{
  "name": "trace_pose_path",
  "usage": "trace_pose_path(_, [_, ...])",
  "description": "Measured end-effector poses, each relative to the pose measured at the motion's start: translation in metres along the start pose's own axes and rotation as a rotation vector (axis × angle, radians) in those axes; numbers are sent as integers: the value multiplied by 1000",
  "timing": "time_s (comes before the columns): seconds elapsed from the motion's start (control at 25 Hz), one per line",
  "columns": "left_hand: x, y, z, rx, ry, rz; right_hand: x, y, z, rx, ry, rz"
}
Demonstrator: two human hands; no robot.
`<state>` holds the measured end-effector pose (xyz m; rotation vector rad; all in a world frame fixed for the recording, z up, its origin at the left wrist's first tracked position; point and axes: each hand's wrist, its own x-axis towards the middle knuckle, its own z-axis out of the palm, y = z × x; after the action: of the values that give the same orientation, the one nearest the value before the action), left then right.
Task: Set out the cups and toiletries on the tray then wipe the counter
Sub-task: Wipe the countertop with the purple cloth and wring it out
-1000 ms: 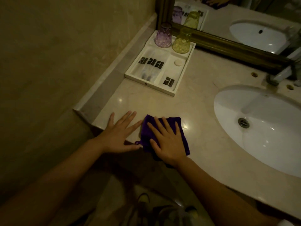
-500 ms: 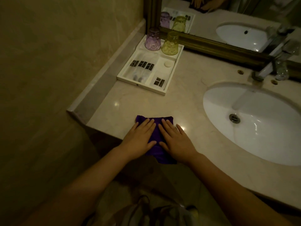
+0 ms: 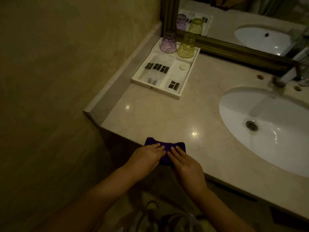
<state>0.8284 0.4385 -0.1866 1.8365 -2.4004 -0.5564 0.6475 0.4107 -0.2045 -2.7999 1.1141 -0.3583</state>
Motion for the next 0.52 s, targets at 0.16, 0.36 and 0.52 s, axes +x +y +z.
trace_pose_path(0.16, [-15,2,-1,-41,-3,0,-6,-5,-6,78,9,-39])
trace_pose_path(0.36, [-22,12,-15,-176,-87,-19,-15,-6,-22,200,-15,-19])
trace_pose_path(0.52, [-22,22,-37,-334,-18,-36,-15,-4,-50,266,-61,89])
